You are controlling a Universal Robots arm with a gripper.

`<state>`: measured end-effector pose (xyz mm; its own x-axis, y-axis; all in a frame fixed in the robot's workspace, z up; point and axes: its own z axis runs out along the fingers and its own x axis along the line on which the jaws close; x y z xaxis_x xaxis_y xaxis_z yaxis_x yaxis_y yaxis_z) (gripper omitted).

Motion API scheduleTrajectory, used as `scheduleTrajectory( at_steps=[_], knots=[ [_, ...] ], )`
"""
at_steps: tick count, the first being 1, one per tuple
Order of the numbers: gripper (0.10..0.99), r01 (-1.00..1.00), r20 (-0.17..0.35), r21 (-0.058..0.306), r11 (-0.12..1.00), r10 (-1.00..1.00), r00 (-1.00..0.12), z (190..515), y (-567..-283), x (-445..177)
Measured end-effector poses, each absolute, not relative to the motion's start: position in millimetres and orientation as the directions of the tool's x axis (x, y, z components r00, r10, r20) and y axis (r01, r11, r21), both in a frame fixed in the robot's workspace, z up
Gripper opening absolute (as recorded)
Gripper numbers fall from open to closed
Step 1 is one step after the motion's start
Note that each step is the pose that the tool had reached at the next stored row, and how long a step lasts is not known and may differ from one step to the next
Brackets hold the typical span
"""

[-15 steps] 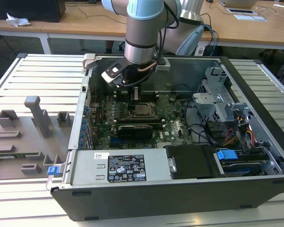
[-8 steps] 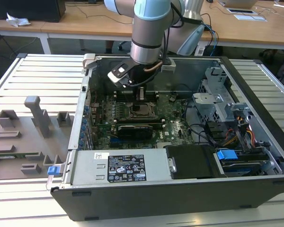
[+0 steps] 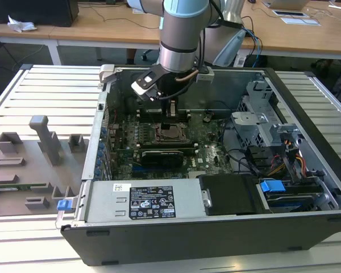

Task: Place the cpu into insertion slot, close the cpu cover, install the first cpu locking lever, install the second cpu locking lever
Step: 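Close the cpu cover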

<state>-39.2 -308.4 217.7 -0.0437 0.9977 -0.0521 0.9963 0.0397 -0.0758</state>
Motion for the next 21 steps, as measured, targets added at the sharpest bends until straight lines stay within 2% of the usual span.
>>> scheduleTrajectory(
  at_steps=[8,21],
  knots=[
    [0.106,0.996,-0.023,-0.075,0.045,0.999,-0.047,218,-328,-37],
    [0.106,0.996,-0.02,-0.076,0.046,0.999,-0.048,227,-328,-30]
  ],
)
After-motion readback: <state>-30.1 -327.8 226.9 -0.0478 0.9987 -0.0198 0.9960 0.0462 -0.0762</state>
